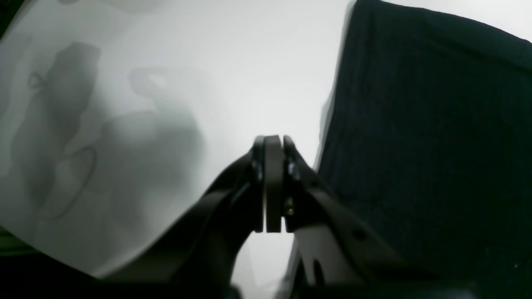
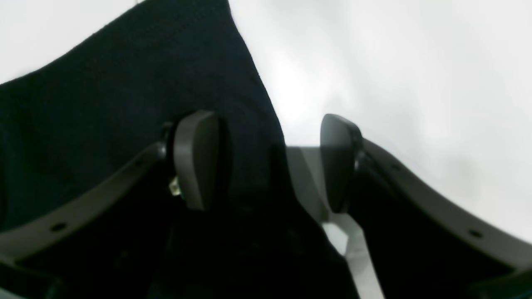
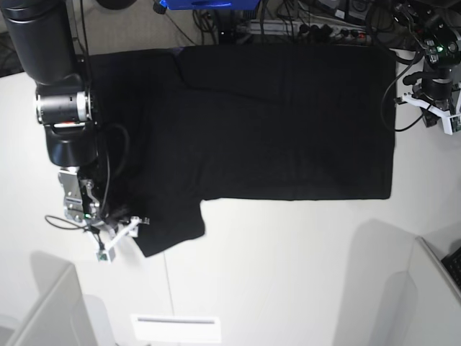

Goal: Fold the T-shirt properly
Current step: 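Grasp the shirt's hem corner with the right gripper, then grasp the other hem corner with the left gripper, then lift the hem with both grippers and fold it over toward the collar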

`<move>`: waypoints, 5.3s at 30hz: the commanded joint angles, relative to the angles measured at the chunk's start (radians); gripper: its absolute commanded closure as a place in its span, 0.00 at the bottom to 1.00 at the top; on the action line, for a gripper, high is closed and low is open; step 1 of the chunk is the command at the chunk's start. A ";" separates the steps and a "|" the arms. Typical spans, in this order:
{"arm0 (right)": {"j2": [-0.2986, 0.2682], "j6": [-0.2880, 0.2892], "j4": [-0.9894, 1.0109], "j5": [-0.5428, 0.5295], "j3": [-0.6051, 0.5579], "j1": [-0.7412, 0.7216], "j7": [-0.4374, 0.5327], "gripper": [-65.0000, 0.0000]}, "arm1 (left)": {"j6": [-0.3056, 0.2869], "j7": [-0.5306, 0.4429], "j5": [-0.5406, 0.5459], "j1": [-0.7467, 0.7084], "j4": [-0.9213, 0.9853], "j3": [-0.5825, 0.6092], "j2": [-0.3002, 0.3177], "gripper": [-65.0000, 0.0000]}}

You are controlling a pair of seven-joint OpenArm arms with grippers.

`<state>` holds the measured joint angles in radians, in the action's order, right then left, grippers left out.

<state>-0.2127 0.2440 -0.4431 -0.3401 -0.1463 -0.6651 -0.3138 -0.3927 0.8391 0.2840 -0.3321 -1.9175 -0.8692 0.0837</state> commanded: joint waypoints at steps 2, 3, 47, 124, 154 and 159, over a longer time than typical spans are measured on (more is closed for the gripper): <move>-0.004 0.005 -0.001 -0.004 -0.003 -0.011 -0.040 0.45 | 0.005 -0.017 0.004 0.003 -0.015 0.000 0.014 1.00; -0.004 0.005 -0.001 -0.004 -0.003 -0.011 -0.040 0.45 | 0.005 -0.017 0.004 0.003 -0.015 0.002 0.014 1.00; -0.004 0.005 -0.006 -0.003 -0.003 0.001 -0.045 1.00 | 0.105 -0.128 0.004 0.741 1.065 0.493 0.275 0.32; -0.041 -0.002 -0.880 -0.004 0.302 0.419 -0.353 1.00 | 0.004 0.033 0.016 0.341 0.229 0.414 0.215 1.00; -0.035 0.002 -1.250 -0.006 0.469 0.604 -0.560 1.00 | -0.082 0.131 0.016 0.172 0.039 0.308 0.216 1.00; -0.035 0.002 -1.285 -0.006 0.472 0.654 -0.563 1.00 | -0.082 0.131 0.016 0.124 -0.013 0.308 0.215 1.00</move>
<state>-0.2329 0.2459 -1.7054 -0.3397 0.3191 0.0036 -0.8948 -0.4755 0.9882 0.2955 -0.2173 -1.9106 -0.5549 0.2836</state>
